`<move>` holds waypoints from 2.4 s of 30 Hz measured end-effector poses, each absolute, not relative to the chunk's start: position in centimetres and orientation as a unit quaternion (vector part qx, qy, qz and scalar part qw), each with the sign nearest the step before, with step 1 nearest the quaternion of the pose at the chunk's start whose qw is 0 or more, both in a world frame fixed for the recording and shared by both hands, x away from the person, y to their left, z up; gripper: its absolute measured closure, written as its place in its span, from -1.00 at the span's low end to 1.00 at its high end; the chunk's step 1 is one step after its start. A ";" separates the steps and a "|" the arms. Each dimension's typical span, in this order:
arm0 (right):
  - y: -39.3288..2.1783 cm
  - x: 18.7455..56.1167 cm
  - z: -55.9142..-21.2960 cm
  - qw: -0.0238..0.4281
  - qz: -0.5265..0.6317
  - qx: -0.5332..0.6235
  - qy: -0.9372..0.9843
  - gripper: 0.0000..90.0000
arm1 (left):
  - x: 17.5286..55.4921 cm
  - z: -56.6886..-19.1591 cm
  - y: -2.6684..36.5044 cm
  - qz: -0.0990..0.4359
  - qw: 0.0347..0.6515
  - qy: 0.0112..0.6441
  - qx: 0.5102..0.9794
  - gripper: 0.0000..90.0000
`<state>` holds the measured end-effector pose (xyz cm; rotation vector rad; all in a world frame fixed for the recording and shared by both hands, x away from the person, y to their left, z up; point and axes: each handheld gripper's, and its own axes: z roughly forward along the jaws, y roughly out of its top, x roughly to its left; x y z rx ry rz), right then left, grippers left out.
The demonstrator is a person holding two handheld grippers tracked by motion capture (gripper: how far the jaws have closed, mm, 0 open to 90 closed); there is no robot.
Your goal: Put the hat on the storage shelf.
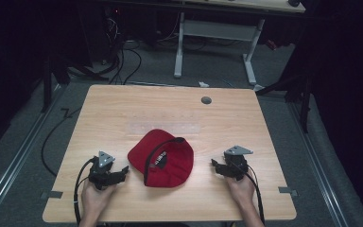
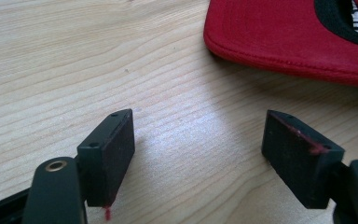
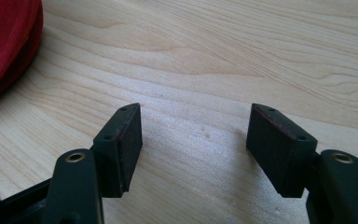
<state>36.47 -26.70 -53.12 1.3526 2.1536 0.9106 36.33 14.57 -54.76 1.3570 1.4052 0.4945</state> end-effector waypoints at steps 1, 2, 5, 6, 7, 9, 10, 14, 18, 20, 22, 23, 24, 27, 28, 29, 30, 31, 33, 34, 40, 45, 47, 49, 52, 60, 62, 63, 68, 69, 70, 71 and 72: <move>-26.7 36.5 -53.1 0.218 0.329 0.489 0.778 -0.20 | 36.3 -54.8 14.6 0.208 0.534 0.590 0.569 -0.43; -26.7 36.5 -53.1 0.218 0.329 0.489 0.778 -0.20 | 36.3 -54.8 14.6 0.208 0.534 0.590 0.569 -0.43; -26.7 36.5 -53.1 0.219 0.329 0.489 0.778 -0.19 | 36.3 -54.8 14.6 0.208 0.534 0.590 0.569 -0.43; -26.7 36.5 -53.1 0.219 0.329 0.489 0.778 -0.19 | 36.3 -54.8 14.6 0.208 0.534 0.590 0.569 -0.43; -26.7 36.5 -53.1 0.219 0.329 0.489 0.778 -0.19 | 36.3 -54.8 14.5 0.208 0.534 0.590 0.568 -0.43; -26.7 36.4 -53.1 0.219 0.329 0.490 0.777 -0.19 | 36.3 -54.8 14.5 0.209 0.535 0.589 0.569 -0.42; -26.7 36.4 -53.1 0.219 0.329 0.490 0.777 -0.19 | 36.3 -54.8 14.5 0.208 0.535 0.588 0.570 -0.41; -26.7 36.4 -53.1 0.219 0.329 0.490 0.777 -0.19 | 36.3 -54.8 14.5 0.208 0.535 0.588 0.570 -0.41; -26.7 36.3 -53.1 0.218 0.329 0.491 0.777 -0.19 | 36.3 -54.8 14.5 0.209 0.535 0.589 0.569 -0.41; -26.7 36.3 -53.1 0.218 0.329 0.491 0.777 -0.19 | 36.3 -54.8 14.5 0.209 0.535 0.590 0.568 -0.41; -26.7 36.1 -53.1 0.217 0.329 0.486 0.780 -0.18 | 36.3 -54.8 14.5 0.209 0.534 0.590 0.568 -0.41; -26.7 36.1 -53.1 0.217 0.329 0.486 0.780 -0.18 | 36.3 -54.8 14.5 0.209 0.534 0.590 0.568 -0.41; -26.7 36.1 -53.1 0.217 0.330 0.484 0.781 -0.14 | 36.3 -54.7 14.5 0.209 0.535 0.590 0.567 -0.41; -26.8 36.0 -53.0 0.215 0.331 0.486 0.780 -0.08 | 36.3 -54.7 14.5 0.208 0.535 0.590 0.568 -0.41; -26.9 36.0 -53.0 0.209 0.338 0.485 0.779 -0.01 | 36.3 -54.7 14.5 0.208 0.535 0.590 0.568 -0.41; -26.8 35.9 -53.0 0.208 0.338 0.485 0.779 -0.01 | 36.3 -54.7 14.5 0.207 0.535 0.590 0.568 -0.41; -26.8 35.9 -53.0 0.208 0.338 0.485 0.779 -0.01 | 36.3 -54.7 14.5 0.207 0.535 0.590 0.568 -0.41; -26.8 35.9 -52.9 0.210 0.339 0.482 0.780 0.00 | 36.3 -54.7 14.5 0.207 0.535 0.590 0.568 -0.41; -26.6 35.6 -52.4 0.210 0.352 0.475 0.779 0.00 | 36.3 -54.7 14.5 0.207 0.535 0.590 0.568 -0.40; -26.6 35.5 -52.2 0.206 0.359 0.474 0.778 -0.01 | 36.3 -54.7 14.5 0.206 0.535 0.589 0.569 -0.40; -26.7 35.3 -51.2 0.184 0.389 0.470 0.770 -0.08 | 36.2 -54.7 14.5 0.204 0.537 0.587 0.570 -0.38; -26.0 35.4 -50.6 0.176 0.400 0.462 0.772 -0.13 | 36.2 -54.7 14.5 0.203 0.537 0.587 0.571 -0.37; -25.3 36.0 -50.1 0.161 0.416 0.452 0.772 -0.16 | 36.2 -54.7 14.5 0.203 0.537 0.586 0.572 -0.37; -24.7 36.4 -49.9 0.150 0.424 0.447 0.773 -0.17 | 36.2 -54.7 14.5 0.203 0.537 0.586 0.572 -0.37; -23.9 36.9 -49.7 0.140 0.432 0.439 0.775 -0.19 | 36.2 -54.7 14.4 0.203 0.537 0.585 0.572 -0.36; -22.3 37.8 -49.4 0.139 0.438 0.424 0.780 -0.23 | 36.2 -54.7 14.4 0.203 0.538 0.586 0.572 -0.37; -21.7 38.1 -49.3 0.136 0.435 0.422 0.784 -0.23 | 36.2 -54.7 14.4 0.203 0.537 0.585 0.572 -0.37; -21.4 38.2 -49.2 0.133 0.433 0.421 0.786 -0.24 | 36.2 -54.7 14.4 0.202 0.538 0.585 0.573 -0.37; -19.9 38.8 -48.9 0.141 0.417 0.406 0.801 -0.18 | 36.2 -54.7 14.4 0.202 0.538 0.584 0.573 -0.34; -19.7 39.0 -48.9 0.143 0.415 0.403 0.803 -0.17 | 36.2 -54.7 14.4 0.201 0.538 0.584 0.573 -0.34; -19.7 39.0 -48.9 0.143 0.415 0.403 0.803 -0.17 | 36.2 -54.7 14.4 0.201 0.538 0.584 0.573 -0.34; -19.4 39.1 -48.8 0.144 0.415 0.403 0.803 -0.16 | 36.2 -54.7 14.4 0.201 0.538 0.583 0.574 -0.34; -18.9 39.3 -48.8 0.145 0.413 0.404 0.804 -0.17 | 36.2 -54.7 14.5 0.202 0.538 0.582 0.575 -0.33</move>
